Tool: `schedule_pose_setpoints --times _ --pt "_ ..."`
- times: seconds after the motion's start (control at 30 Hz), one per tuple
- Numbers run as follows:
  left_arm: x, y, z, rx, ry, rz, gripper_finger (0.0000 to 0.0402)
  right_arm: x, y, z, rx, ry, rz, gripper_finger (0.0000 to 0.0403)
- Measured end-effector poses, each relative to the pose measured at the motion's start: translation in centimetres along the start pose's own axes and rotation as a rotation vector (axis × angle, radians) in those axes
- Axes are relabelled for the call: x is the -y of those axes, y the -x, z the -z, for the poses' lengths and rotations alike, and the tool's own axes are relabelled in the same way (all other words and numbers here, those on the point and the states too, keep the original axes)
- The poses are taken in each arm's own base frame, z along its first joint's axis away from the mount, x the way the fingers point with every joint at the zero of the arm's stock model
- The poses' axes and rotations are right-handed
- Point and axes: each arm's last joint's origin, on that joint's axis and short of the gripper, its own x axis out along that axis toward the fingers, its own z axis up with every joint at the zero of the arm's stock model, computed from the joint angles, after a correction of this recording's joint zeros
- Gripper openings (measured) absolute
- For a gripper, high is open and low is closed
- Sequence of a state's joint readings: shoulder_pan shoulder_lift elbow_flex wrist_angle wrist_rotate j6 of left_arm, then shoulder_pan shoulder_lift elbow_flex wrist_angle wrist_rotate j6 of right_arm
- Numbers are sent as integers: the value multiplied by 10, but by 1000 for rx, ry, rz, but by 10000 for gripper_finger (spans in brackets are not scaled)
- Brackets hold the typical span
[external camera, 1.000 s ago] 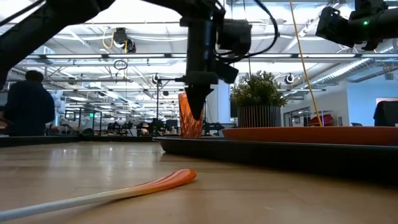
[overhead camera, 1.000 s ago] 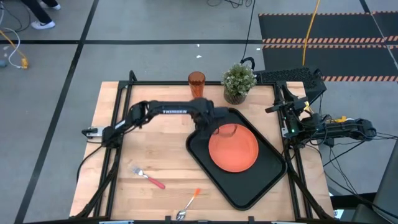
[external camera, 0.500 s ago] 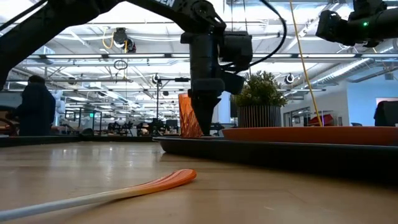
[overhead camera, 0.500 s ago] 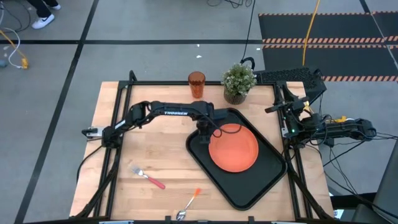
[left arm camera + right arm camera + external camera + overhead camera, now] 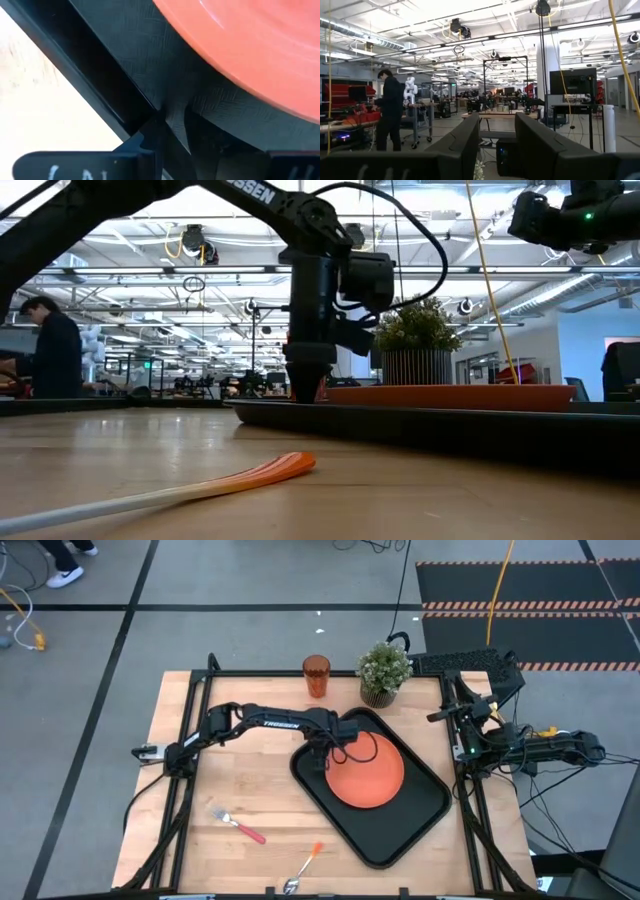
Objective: Pick and place plate/cup/fork/spoon on tray
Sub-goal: Move the black serving tray to the center of the table
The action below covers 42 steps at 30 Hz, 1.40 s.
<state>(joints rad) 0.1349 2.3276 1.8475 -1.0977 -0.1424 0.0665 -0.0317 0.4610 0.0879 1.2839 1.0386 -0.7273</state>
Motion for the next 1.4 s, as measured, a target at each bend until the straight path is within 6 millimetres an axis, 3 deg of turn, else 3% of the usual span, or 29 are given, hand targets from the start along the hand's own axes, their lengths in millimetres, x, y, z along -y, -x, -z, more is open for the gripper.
schedule_pose_setpoints --times 0.23,0.4,0.6,0.77,0.87,1.0,1.13,1.3,1.4 --pt "1 -2 3 -34 182 18 81 0 0 0 -2 18 6 123" --pt "10 -1 17 -186 234 22 81 0 0 0 -4 23 5 123" --pt "37 2 32 -365 137 107 81 0 0 0 -5 21 6 123" --pt "67 7 35 -391 18 287 81 0 0 0 -5 20 6 123" --pt "75 9 37 -395 -55 265 81 0 0 0 -5 20 6 123" --pt "67 16 43 -437 -65 138 81 0 0 0 -4 20 6 123" --pt "52 36 48 -416 -64 42 81 1 0 -1 4 5 9 123" --pt "28 77 54 -240 -83 -37 81 1 0 -2 26 -7 -3 123" --pt "14 101 48 -21 -139 -111 81 1 0 -2 33 -4 -13 123"
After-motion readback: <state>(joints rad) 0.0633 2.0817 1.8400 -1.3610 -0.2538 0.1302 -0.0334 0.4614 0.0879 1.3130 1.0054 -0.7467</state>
